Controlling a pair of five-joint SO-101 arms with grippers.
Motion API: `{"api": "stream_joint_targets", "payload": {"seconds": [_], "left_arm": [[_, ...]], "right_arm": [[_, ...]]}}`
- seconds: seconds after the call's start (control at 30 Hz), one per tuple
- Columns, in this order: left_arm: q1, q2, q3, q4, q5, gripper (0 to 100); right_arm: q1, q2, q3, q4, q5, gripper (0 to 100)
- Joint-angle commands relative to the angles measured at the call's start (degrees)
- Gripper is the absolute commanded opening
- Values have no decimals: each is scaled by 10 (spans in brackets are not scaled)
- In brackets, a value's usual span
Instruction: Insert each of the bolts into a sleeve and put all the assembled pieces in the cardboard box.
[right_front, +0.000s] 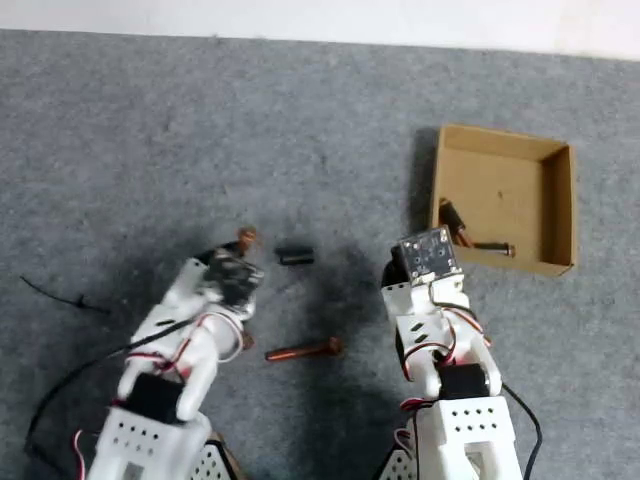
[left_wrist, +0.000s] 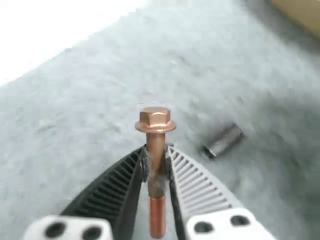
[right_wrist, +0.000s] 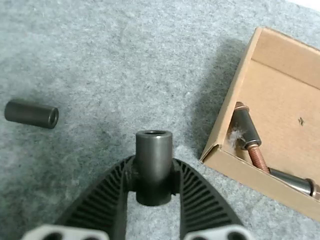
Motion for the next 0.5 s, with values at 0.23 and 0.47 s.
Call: {"api": "stream_joint_targets", "payload": {"seconds": [0.23, 0.47], "left_arm": [[-97, -109, 14, -22, 156, 6], [-97, -109, 29, -56, 159, 6]], "right_arm": [[4, -12, -2, -18, -4, 6], [2, -13, 8, -19, -6, 6]]}}
